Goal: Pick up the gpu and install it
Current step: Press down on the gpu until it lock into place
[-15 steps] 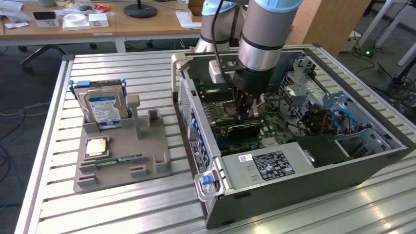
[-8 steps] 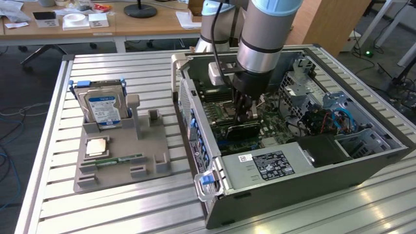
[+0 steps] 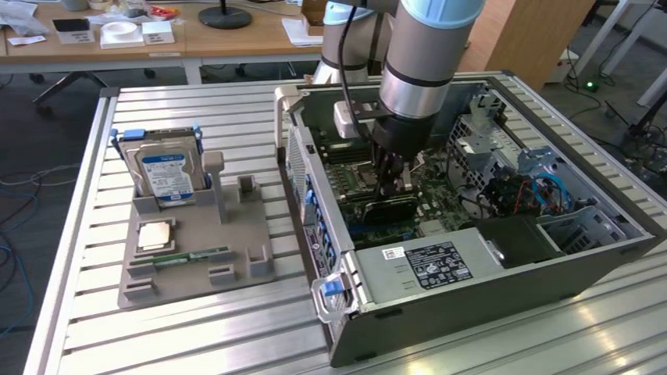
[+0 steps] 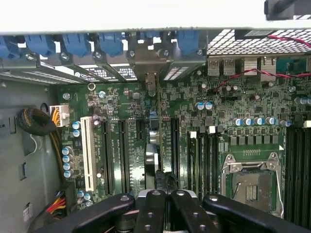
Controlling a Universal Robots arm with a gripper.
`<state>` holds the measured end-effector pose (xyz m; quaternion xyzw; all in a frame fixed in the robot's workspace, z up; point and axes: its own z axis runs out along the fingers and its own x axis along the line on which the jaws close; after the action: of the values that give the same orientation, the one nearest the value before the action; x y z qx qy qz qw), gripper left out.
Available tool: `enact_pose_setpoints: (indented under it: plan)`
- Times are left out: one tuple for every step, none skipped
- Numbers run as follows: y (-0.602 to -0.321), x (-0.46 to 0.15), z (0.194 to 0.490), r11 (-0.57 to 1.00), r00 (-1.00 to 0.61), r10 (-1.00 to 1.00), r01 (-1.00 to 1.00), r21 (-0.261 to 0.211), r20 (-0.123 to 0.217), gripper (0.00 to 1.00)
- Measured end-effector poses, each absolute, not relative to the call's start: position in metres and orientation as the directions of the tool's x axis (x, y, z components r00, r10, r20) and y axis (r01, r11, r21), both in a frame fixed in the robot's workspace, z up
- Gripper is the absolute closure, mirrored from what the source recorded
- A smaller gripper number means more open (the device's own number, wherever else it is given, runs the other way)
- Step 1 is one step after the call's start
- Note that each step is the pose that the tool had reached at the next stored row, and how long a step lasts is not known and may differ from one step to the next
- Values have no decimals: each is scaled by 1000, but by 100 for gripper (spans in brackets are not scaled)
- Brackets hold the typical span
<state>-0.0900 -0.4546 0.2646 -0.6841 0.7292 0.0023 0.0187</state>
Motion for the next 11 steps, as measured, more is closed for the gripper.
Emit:
enact_pose_setpoints:
  plan:
    - [-455,-90,265,64,-63,-998,-998,-22,-30,89]
    - [-455,-90,264,64,-63,-998,-998,-22,-31,89]
    - [-454,-90,263,64,-63,-997,-998,-22,-31,89]
    - [-455,-90,262,64,-63,-998,-998,-22,-31,89]
    - [-455,-90,262,64,-64,-997,-998,-22,-31,89]
    - [-455,-90,262,64,-64,-997,-998,-22,-31,89]
    - [-455,-90,262,64,-64,-997,-998,-22,-31,89]
    - [-455,-90,262,64,-64,-997,-998,-22,-32,89]
    - [-455,-90,262,64,-64,-997,-998,-22,-32,89]
    - [-455,-90,262,64,-63,-997,-998,-22,-32,89]
    - [-455,-90,262,64,-64,-997,-998,-22,-32,89]
